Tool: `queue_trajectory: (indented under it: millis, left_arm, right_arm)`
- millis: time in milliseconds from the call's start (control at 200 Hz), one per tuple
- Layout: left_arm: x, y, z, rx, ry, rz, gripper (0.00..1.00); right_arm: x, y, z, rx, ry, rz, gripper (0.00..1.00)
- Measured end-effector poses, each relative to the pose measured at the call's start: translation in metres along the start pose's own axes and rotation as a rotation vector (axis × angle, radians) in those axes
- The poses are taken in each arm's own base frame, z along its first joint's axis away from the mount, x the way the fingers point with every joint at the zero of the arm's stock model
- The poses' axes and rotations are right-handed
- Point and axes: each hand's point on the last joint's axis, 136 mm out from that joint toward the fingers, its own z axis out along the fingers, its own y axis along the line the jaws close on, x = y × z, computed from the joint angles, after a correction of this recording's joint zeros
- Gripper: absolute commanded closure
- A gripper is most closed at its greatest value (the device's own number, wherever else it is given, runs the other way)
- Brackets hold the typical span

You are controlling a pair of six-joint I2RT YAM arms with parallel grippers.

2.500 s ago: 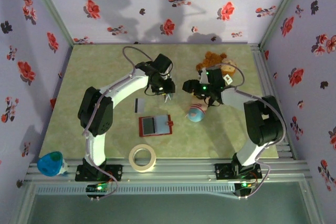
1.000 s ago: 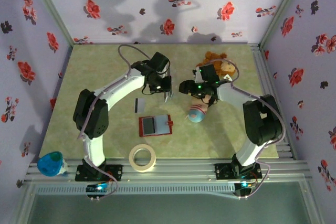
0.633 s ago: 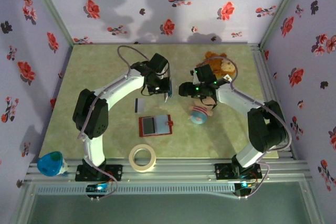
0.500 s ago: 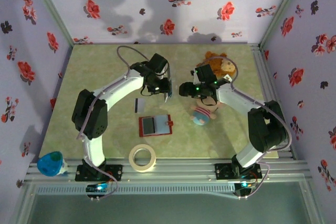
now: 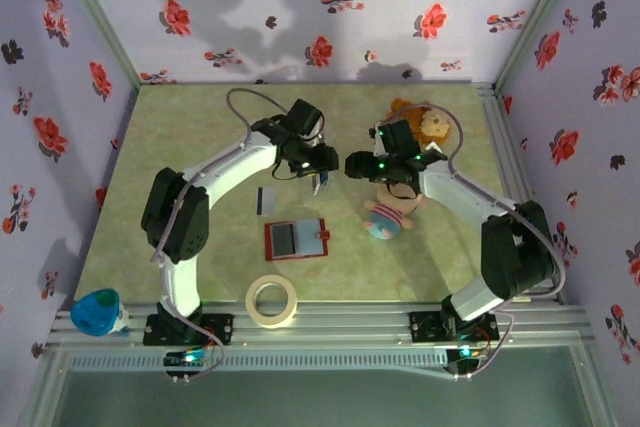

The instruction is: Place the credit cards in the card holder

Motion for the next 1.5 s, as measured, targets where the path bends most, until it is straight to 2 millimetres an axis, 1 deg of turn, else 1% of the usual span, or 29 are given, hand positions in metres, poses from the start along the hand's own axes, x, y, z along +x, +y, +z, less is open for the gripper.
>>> queue_trajectory:
  millis: [140, 380, 485, 670, 760, 890, 1145, 1380, 1500]
  left_arm:
    - [-0.001, 0.001, 0.013, -0.004, 0.017, -0.007, 0.48]
    - [-0.008, -0.003, 0.024, 0.002, 0.022, -0.015, 0.48]
    - [-0.007, -0.002, 0.027, 0.002, 0.030, -0.019, 0.48]
    - [-0.007, -0.004, 0.028, 0.009, 0.038, -0.020, 0.52]
    - [-0.008, -0.005, 0.026, 0.011, 0.039, -0.020, 0.55]
    - [-0.009, -0.008, 0.025, 0.019, 0.038, -0.018, 0.66]
    - [-0.007, -0.007, 0.025, 0.017, 0.045, -0.023, 0.83]
    - [-0.007, -0.008, 0.022, 0.016, 0.043, -0.023, 0.92]
    - [-0.005, -0.007, 0.020, 0.015, 0.045, -0.023, 0.92]
  right_arm:
    - [0.001, -0.003, -0.002, 0.001, -0.008, 0.004, 0.34]
    - [-0.003, -0.007, -0.007, 0.000, -0.030, 0.014, 0.33]
    - [-0.004, -0.006, -0.009, -0.004, -0.038, 0.013, 0.33]
    - [-0.005, -0.005, -0.011, -0.008, -0.045, 0.011, 0.33]
    - [-0.005, -0.005, -0.011, -0.008, -0.046, 0.014, 0.32]
    - [-0.005, -0.005, -0.011, -0.010, -0.047, 0.017, 0.32]
    - [-0.003, -0.006, -0.010, -0.011, -0.044, 0.018, 0.32]
    - [-0.003, -0.006, -0.010, -0.011, -0.042, 0.018, 0.32]
    - [-0.002, -0.005, -0.010, -0.014, -0.040, 0.018, 0.32]
